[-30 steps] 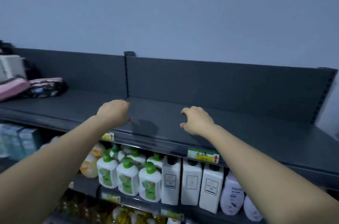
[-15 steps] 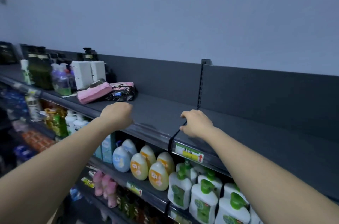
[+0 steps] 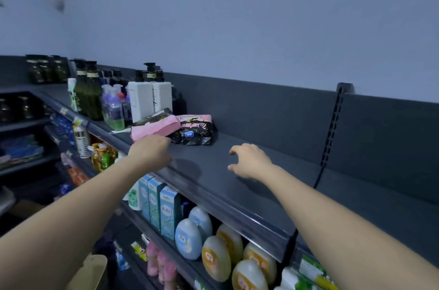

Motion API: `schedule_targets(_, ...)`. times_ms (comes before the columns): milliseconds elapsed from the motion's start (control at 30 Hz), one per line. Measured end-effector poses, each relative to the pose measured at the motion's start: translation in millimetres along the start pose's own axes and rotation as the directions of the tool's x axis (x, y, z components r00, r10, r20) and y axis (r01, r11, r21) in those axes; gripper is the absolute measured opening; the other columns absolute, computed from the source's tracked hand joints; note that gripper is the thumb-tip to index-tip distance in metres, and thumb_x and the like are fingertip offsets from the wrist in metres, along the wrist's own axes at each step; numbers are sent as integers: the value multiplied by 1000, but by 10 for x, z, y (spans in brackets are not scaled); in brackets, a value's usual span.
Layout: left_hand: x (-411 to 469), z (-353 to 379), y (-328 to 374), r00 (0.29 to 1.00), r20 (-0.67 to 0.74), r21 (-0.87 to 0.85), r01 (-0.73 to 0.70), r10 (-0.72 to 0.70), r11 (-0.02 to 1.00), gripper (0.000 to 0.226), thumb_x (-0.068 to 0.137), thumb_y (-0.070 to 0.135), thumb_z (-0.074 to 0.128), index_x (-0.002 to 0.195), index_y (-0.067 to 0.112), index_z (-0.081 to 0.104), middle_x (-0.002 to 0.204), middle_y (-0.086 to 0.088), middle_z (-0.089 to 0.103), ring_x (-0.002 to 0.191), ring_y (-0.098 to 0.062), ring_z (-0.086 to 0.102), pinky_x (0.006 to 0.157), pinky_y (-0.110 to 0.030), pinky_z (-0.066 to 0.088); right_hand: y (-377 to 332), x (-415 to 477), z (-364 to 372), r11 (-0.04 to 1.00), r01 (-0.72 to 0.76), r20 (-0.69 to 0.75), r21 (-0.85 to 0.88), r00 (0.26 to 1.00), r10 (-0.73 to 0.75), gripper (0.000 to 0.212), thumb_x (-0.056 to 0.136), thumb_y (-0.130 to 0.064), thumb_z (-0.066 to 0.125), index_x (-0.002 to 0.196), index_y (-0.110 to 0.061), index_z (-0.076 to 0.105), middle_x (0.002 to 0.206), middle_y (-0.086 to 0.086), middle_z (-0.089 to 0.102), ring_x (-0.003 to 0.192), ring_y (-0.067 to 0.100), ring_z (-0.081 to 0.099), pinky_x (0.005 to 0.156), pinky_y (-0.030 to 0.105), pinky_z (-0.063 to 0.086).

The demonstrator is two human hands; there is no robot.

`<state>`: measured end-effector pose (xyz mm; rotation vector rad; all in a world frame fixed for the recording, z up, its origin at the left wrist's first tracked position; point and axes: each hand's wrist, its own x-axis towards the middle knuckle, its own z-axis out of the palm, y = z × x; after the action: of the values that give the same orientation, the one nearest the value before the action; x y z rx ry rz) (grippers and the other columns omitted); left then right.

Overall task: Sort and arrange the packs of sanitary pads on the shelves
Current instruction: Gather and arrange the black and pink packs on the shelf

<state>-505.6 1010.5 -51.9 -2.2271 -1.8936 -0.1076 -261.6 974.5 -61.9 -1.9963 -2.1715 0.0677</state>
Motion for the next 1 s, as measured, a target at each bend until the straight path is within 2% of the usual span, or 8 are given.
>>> schedule_targets(300, 753, 287, -557, 994, -56, -53, 95, -98, 994, 55, 88, 35, 61, 136, 15, 45, 139, -5, 45, 125, -25, 46, 96, -42, 47, -282, 1011, 311, 997, 22, 37, 76, 999, -25, 52, 90, -43, 61, 136, -23, 48, 140, 4, 49, 132, 26, 42, 103, 37, 41)
schedule_targets(500, 1264, 541, -929, 976, 37, -319, 215, -215, 923, 74, 88, 58, 55, 143, 14, 32, 144, -15, 40, 124, -35, 48, 100, -48, 44, -379, 1555, 550, 888, -222, 53, 403, 974, 219, 58, 83, -47, 64, 132, -18, 48, 136, 5, 54, 127, 28, 48, 101, 37, 42)
schedule_targets(567, 1441, 577, -1024, 943, 105, -534, 320, -315, 782, 81, 90, 66, 41, 145, 8, 29, 145, -21, 40, 127, -38, 46, 102, -46, 41, -398, 1726, 594, 801, -333, 68, 497, 936, 346, 61, 85, -52, 62, 130, -13, 50, 137, 8, 54, 127, 30, 48, 103, 38, 42)
schedule_targets(667, 1700, 637, -1171, 886, 233, -781, 416, -401, 466, 86, 93, 64, 36, 146, -3, 26, 149, -22, 37, 133, -37, 41, 101, -40, 37, -418, 1924, 636, 673, -455, 118, 582, 867, 484, 69, 86, -60, 58, 128, -6, 54, 134, 11, 56, 124, 32, 50, 100, 36, 43)
schedule_targets(767, 1936, 748, -1339, 841, 371, -860, 471, -394, 196, 73, 91, 54, 55, 132, -7, 47, 130, -21, 55, 103, -33, 57, 84, -39, 46, -480, 2075, 721, 584, -496, 131, 642, 822, 553, 70, 70, -72, 65, 108, -14, 63, 114, 5, 65, 107, 29, 60, 94, 39, 50)
schedule_targets(833, 2044, 822, -1388, 831, 462, -875, 484, -310, -6, 45, 85, 30, 73, 111, -4, 60, 101, -17, 69, 76, -27, 63, 71, -38, 54, -494, 2188, 793, 549, -490, 101, 678, 801, 590, 52, 64, -62, 75, 85, -17, 61, 100, 3, 68, 95, 27, 64, 87, 38, 53)
schedule_targets(900, 2096, 824, -1368, 831, 530, -847, 506, -170, -164, 20, 81, 9, 74, 96, 3, 63, 70, -10, 71, 53, -22, 66, 55, -32, 56, -501, 2284, 812, 455, -455, 92, 765, 777, 623, 36, 66, -40, 81, 72, -17, 55, 92, 6, 68, 86, 27, 64, 76, 33, 52)
schedule_targets(1000, 2158, 762, -1259, 877, 480, -849, 470, 16, -241, 30, 76, -7, 69, 104, 5, 65, 72, -11, 72, 56, -22, 69, 58, -36, 60, -513, 2335, 752, 256, -296, 32, 920, 710, 704, 18, 60, -21, 71, 67, -15, 56, 80, 8, 68, 78, 30, 66, 74, 40, 57)
